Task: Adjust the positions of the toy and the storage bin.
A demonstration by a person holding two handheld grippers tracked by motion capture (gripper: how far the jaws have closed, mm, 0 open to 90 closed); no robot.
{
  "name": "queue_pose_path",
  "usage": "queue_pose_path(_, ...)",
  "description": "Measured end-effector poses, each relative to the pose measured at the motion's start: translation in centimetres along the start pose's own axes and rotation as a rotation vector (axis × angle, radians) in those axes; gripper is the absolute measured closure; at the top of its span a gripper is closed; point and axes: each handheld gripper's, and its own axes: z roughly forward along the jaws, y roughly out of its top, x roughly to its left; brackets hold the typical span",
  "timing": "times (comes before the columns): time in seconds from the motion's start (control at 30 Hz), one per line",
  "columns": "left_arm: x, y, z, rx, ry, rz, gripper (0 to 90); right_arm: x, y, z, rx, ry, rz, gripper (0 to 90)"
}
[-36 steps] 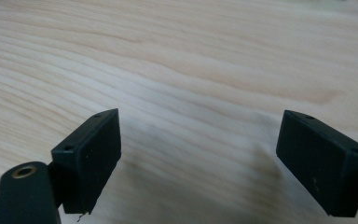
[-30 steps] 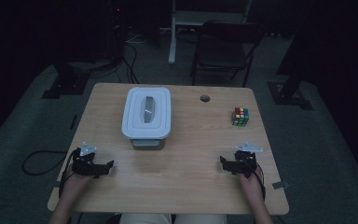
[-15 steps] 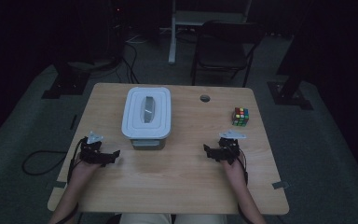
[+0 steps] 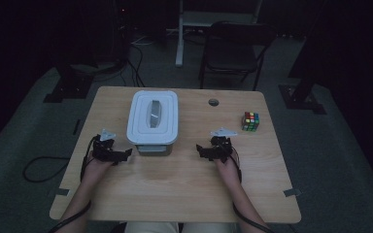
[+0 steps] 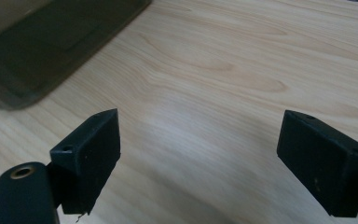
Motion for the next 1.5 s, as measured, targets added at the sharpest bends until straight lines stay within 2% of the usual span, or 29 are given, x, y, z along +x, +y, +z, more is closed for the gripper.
queue_pose_path(0.1,0.1,0.6,0.4,-0.007,-0.013,-0.002,0.7,0.7,0.7,0.8,-0.004,0.005,-0.008,13.3)
queue_pose_path(0.33,0.7,1.8,0.9,-0.045,0.007,-0.025,0.7,1.9,2.4,2.6,-0.028,0.005,-0.016,13.3)
queue_pose_path(0.7,1.6,3.7,1.8,-0.087,0.038,-0.011,0.7,2.0,5.4,4.9,-0.077,-0.038,0.031,13.3)
queue_pose_path(0.77,1.7,4.0,2.0,-0.093,0.045,-0.011,0.7,2.0,5.8,5.3,-0.081,-0.03,0.035,13.3)
queue_pose_path(0.83,1.6,4.0,2.1,-0.122,0.052,-0.007,0.7,2.0,6.1,5.6,-0.096,-0.004,0.041,13.2)
queue_pose_path(0.9,1.5,4.0,2.2,-0.143,0.054,-0.003,0.7,2.0,6.3,5.9,-0.103,-0.005,0.034,13.2)
queue_pose_path(0.97,1.6,4.1,2.4,-0.146,0.06,-0.012,0.7,2.0,6.5,6.2,-0.11,-0.016,0.028,13.1)
queue_pose_path(1.07,1.9,4.3,2.6,-0.151,0.044,-0.044,0.7,2.0,6.8,6.5,-0.107,-0.038,0.02,13.1)
queue_pose_path(1.17,2.2,4.7,2.7,-0.146,0.033,-0.066,0.7,2.0,7.2,6.7,-0.105,-0.04,0.023,13.1)
queue_pose_path(1.27,2.3,5.2,2.7,-0.144,0.043,-0.06,0.7,2.1,7.6,6.9,-0.096,-0.051,0.027,13.2)
queue_pose_path(1.4,2.1,5.6,2.7,-0.132,0.054,-0.041,0.7,2.2,7.8,7.0,-0.109,0.039,0.049,13.7)
queue_pose_path(1.5,2.0,5.7,2.7,-0.126,0.054,-0.042,0.7,2.6,7.6,7.0,-0.105,0.011,0.01,14.1)
